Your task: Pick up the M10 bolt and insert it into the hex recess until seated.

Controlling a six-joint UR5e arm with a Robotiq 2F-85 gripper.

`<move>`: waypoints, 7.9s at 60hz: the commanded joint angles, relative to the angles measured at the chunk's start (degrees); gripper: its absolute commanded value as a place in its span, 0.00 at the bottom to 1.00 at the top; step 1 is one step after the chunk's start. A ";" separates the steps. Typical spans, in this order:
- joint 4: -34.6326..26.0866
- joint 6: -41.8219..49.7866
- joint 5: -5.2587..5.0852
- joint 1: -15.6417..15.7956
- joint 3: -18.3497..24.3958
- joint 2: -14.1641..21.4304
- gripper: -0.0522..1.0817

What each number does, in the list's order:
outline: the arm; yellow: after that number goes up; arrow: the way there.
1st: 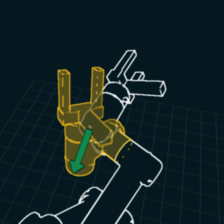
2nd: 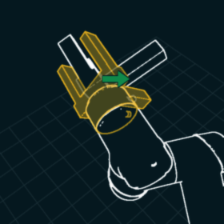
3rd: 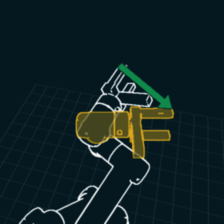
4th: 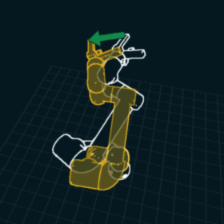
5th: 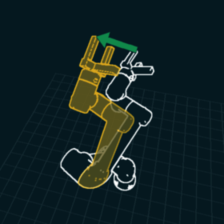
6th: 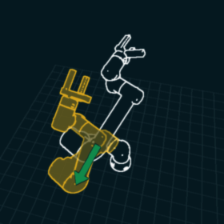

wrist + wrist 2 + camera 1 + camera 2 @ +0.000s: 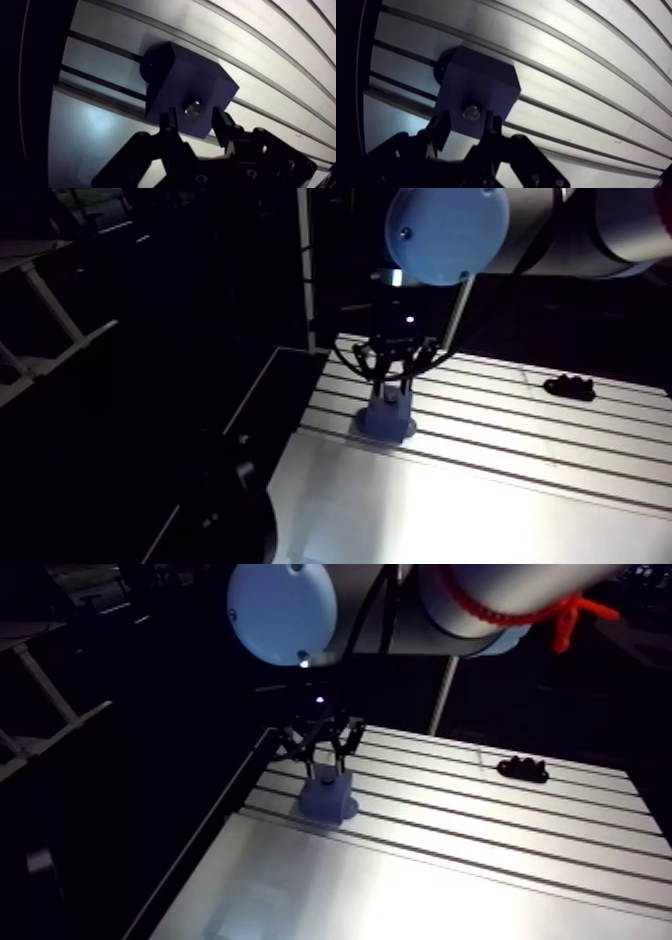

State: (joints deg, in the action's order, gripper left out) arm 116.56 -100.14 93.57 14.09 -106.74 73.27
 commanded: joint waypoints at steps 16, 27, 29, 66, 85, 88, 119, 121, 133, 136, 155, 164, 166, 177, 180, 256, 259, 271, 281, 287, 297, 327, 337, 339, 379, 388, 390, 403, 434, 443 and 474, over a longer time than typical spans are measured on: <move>1.27 5.33 0.34 -0.19 -0.53 -0.02 0.52; 1.27 6.54 0.34 -0.28 -0.53 -0.01 0.53; 1.27 6.57 0.34 -0.28 -0.53 0.06 0.53; 1.27 7.81 -0.01 -0.28 -1.14 -0.02 0.56; 1.27 7.72 -0.01 -0.21 -1.23 -0.10 0.58; 1.27 7.72 -0.01 -0.28 -1.23 -0.11 0.59; 1.28 7.19 -0.09 -0.28 -1.23 -0.45 0.61; 1.27 7.19 -0.10 -0.28 -1.23 -0.45 0.61; 1.27 7.12 -0.19 -0.28 -1.23 -0.45 0.63; 1.27 7.11 -0.19 -0.28 -1.23 -0.45 0.64; 1.27 6.84 -0.19 -0.21 -1.23 -0.72 0.65; 1.27 6.84 -0.19 -0.19 -1.16 -0.72 0.65; 1.27 6.84 -0.19 -0.19 -1.15 -0.72 0.66; 1.27 6.77 -0.35 -0.19 -1.14 -0.72 0.67; 1.27 6.76 -0.52 -0.19 -1.14 -0.72 0.67; -0.24 -4.29 -0.70 -0.18 -0.87 -0.62 0.68; -0.30 -4.32 -0.64 -0.12 -0.95 -0.55 0.68; -0.32 -4.84 -0.63 -0.11 -0.88 -0.54 0.68; -0.32 -5.80 -0.63 -0.11 -0.79 -0.54 0.68; -0.23 -5.90 -0.63 -0.11 -0.79 -0.54 0.68; -0.23 -6.08 -0.54 -0.19 -0.63 -0.54 0.68; -0.23 -10.34 -0.10 -0.19 -0.35 -0.63 0.68; -0.31 -11.29 0.09 -0.19 -0.19 -0.63 0.68; -0.32 -12.02 0.08 -0.27 -0.18 -0.63 0.68; 0.02 -14.66 0.59 -0.28 -0.34 -0.47 0.07; 0.21 -14.43 0.60 -0.28 -0.28 -0.12 0.05; 0.36 -14.36 0.60 -0.28 -0.19 -0.03 0.05; 0.67 -10.01 0.34 -0.53 1.94 1.62 0.05; -4.67 16.01 -0.48 -0.72 4.60 2.80 0.92; -4.12 16.50 -0.55 -0.72 4.32 2.62 0.99; -3.48 18.20 -0.81 -1.51 2.59 2.10 0.98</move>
State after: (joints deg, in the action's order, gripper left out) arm 112.97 -82.52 92.85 12.80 -103.43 75.63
